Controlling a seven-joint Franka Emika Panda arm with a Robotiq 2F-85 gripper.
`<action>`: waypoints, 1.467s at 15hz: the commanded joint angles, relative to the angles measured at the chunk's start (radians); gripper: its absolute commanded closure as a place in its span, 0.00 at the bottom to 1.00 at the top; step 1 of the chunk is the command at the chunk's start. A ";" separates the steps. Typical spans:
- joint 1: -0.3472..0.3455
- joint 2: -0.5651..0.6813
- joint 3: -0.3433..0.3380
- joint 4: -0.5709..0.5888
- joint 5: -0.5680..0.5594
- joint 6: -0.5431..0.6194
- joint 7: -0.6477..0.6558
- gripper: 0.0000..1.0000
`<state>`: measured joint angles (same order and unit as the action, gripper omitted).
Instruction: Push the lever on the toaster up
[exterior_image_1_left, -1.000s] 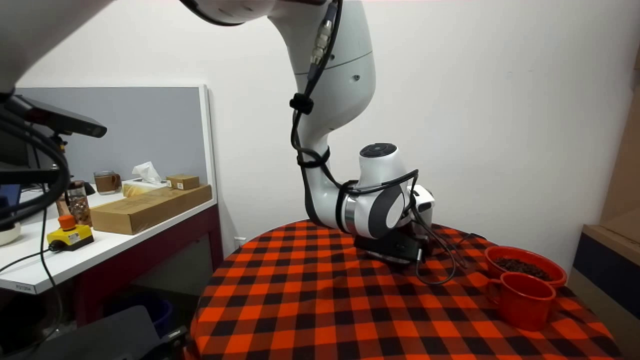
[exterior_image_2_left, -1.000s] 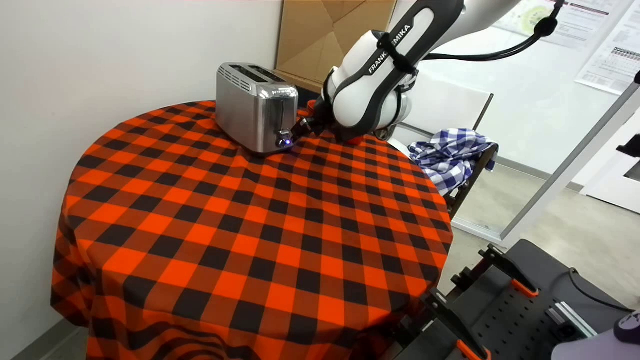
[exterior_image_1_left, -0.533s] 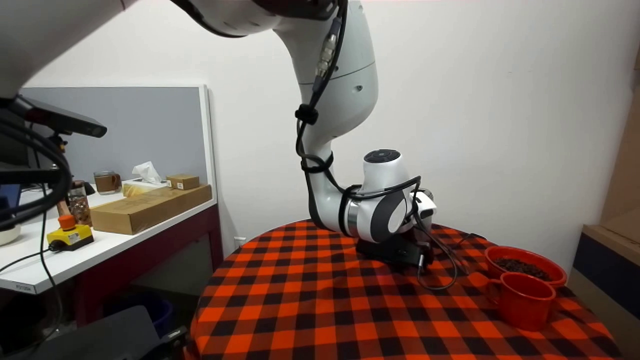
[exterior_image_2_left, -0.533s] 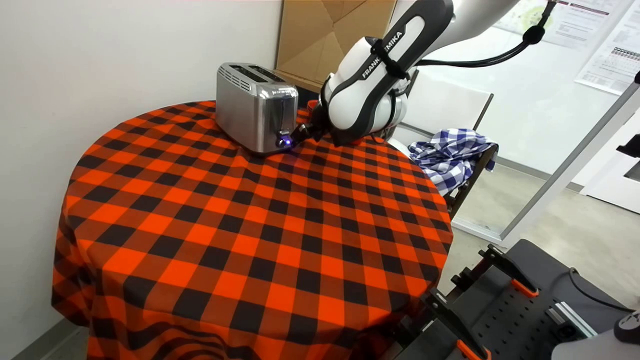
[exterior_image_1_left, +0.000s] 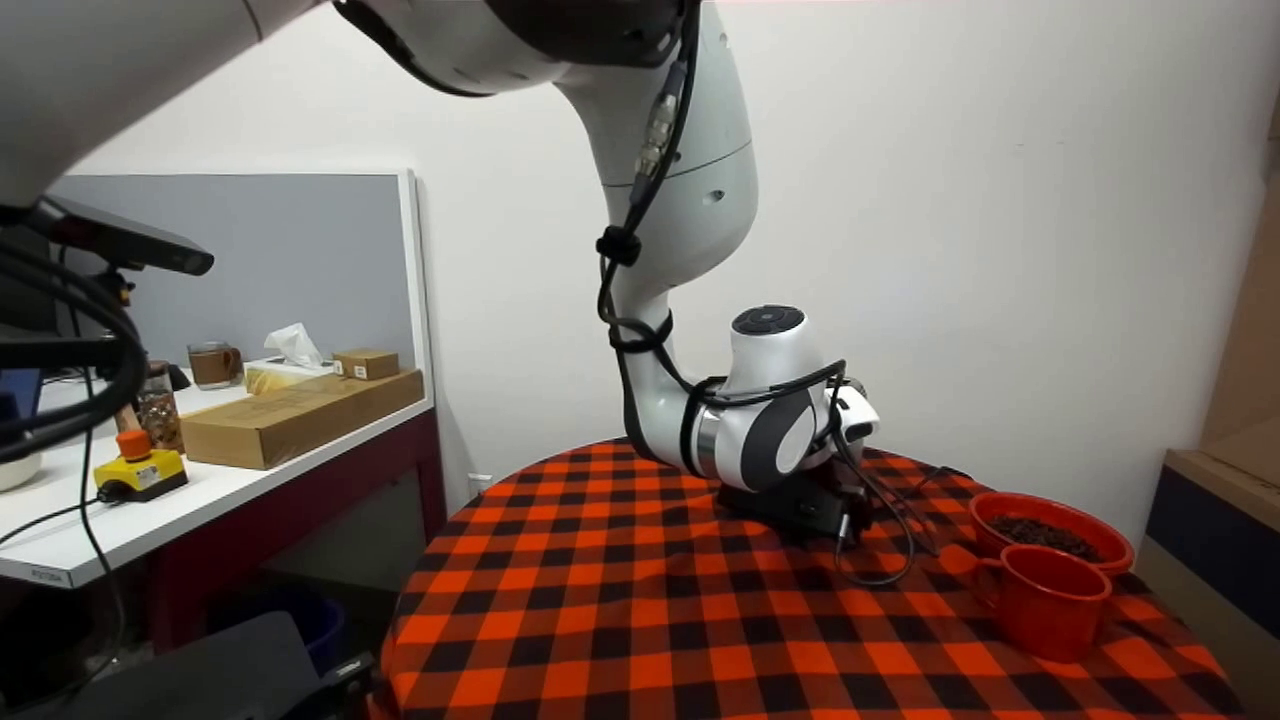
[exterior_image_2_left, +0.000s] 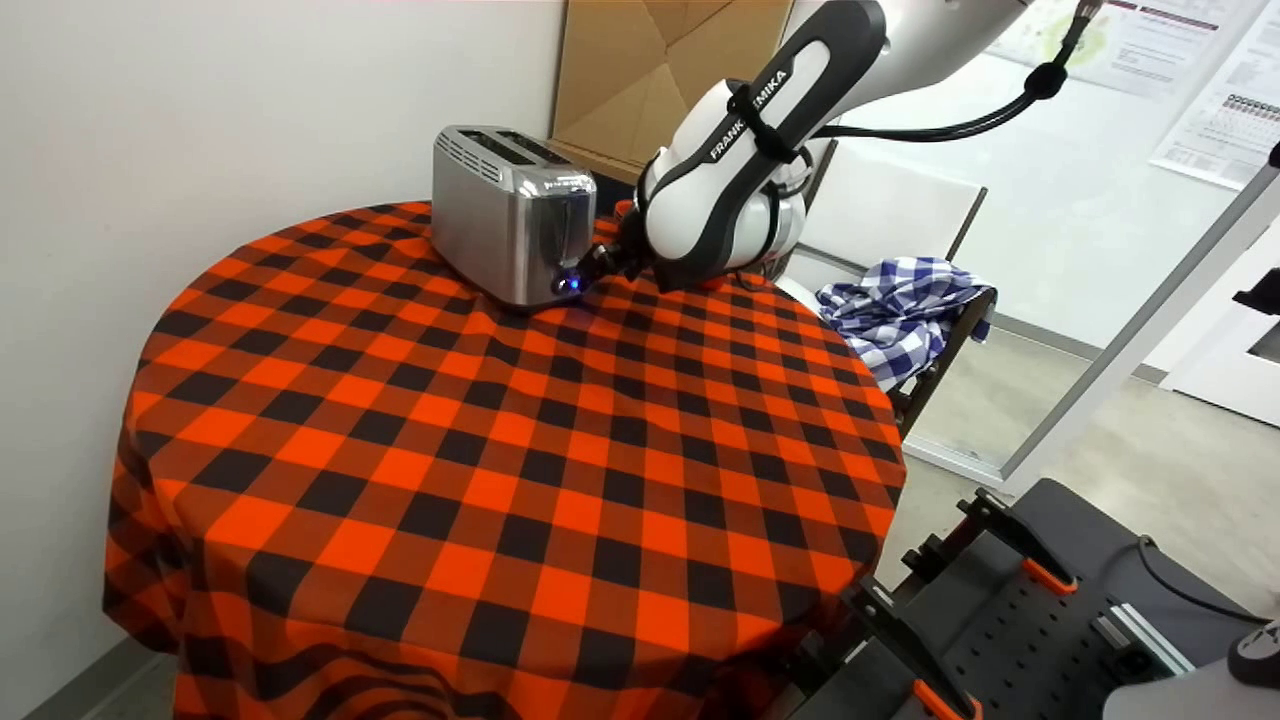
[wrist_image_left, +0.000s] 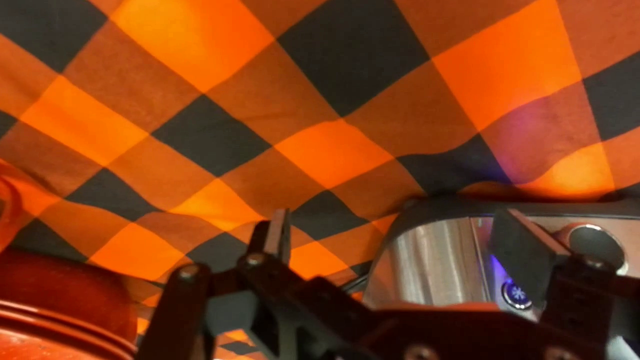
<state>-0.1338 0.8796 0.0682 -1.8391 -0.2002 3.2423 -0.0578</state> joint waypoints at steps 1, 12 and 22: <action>0.017 0.037 -0.006 0.032 0.036 0.053 -0.015 0.00; -0.063 -0.052 0.081 -0.011 0.013 -0.284 -0.147 0.00; -0.014 -0.349 0.061 -0.197 0.016 -0.465 -0.249 0.00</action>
<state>-0.1689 0.6680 0.1346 -1.9334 -0.1975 2.8359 -0.2747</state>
